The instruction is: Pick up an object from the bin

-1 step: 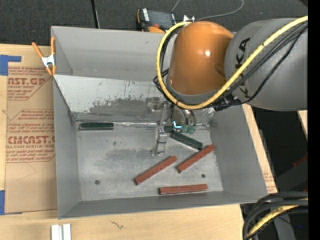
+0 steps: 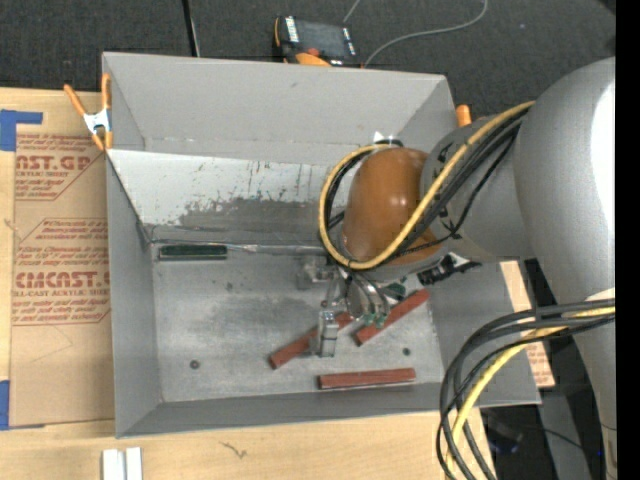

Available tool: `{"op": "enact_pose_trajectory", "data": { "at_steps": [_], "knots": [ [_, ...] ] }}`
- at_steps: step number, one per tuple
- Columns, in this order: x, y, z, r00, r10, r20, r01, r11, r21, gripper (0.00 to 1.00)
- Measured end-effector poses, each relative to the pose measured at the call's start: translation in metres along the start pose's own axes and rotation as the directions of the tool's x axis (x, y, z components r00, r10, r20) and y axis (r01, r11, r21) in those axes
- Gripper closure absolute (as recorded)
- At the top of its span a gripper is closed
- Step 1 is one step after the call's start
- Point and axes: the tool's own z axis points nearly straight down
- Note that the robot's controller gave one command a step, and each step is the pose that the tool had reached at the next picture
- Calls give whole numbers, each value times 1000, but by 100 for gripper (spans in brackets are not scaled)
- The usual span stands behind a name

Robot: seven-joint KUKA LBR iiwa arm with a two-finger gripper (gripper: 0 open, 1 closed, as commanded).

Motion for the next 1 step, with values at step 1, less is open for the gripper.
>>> {"op": "enact_pose_trajectory", "data": {
  "at_steps": [1],
  "knots": [
    [-3, 1, -6, 1000, -2, 5, 2, 1000, -2, 100]
  ]
}}
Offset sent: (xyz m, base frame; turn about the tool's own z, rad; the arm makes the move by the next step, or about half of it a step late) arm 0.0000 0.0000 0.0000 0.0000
